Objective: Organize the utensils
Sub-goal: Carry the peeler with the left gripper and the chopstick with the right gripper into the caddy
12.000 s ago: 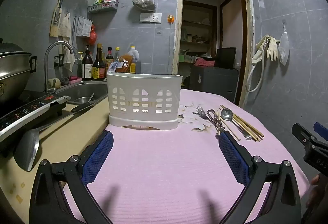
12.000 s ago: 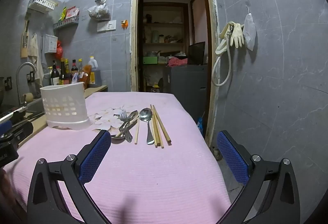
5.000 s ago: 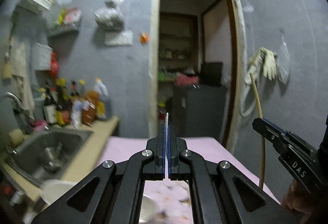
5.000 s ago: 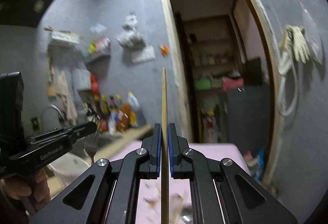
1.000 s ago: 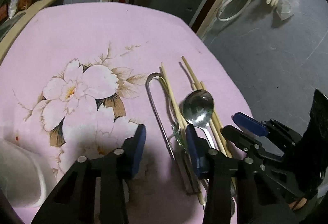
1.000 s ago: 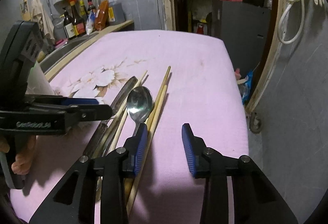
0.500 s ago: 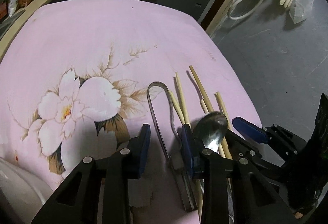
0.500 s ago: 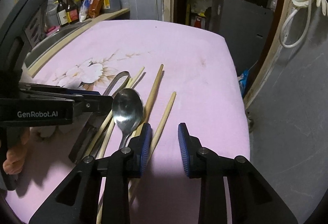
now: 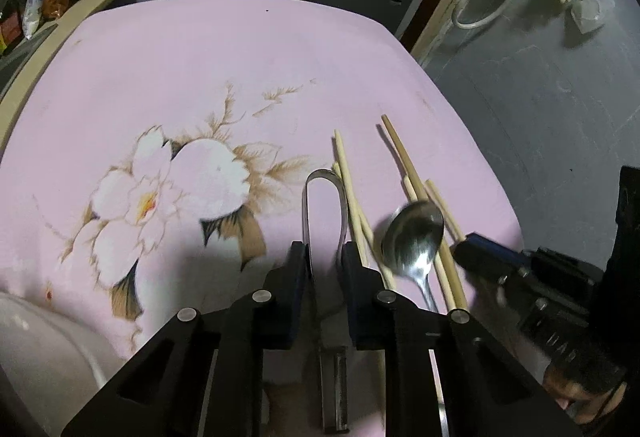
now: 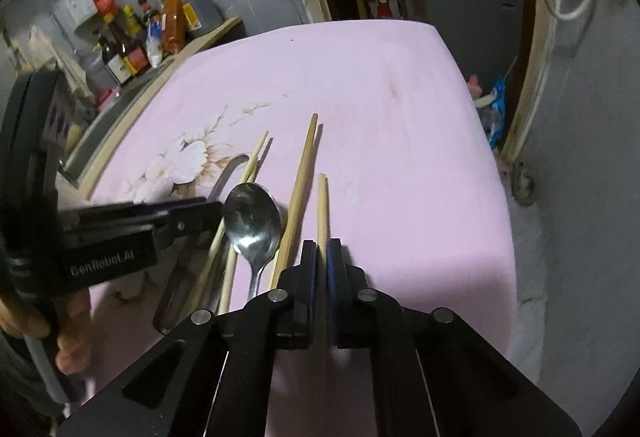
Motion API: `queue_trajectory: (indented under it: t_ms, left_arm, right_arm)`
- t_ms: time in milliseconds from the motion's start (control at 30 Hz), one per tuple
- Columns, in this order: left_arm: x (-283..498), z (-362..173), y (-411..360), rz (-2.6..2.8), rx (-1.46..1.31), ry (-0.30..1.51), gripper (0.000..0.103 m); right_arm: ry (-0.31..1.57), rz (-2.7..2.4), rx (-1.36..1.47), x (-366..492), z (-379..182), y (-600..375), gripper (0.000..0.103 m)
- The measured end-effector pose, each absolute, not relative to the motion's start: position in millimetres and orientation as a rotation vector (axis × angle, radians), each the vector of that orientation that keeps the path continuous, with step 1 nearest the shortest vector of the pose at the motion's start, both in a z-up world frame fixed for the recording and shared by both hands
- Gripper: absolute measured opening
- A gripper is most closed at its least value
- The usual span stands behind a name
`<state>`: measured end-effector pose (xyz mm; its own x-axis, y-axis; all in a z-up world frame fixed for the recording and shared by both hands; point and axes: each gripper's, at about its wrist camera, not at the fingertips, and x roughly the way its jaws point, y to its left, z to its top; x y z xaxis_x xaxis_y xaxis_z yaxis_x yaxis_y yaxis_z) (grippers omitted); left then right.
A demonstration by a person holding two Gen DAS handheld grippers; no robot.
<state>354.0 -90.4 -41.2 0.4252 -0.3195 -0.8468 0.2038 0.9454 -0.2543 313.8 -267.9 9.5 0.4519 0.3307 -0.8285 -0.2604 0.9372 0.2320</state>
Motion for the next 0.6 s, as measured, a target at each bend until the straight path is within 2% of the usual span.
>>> queue_trajectory:
  t_ms: [267,600]
  left_arm:
    - [310.3,-28.5,-77.1,-0.348,-0.088,0.908,0.015]
    - [257.8,22.4,-66.8,-0.305,-0.092,0.574,0.015]
  right_arm:
    - [0.853,0.357,0.128,272.7,29.9,-274.7,0.003]
    - [0.357,0.354,0.047,209.3,77.9,-251.5,0.003]
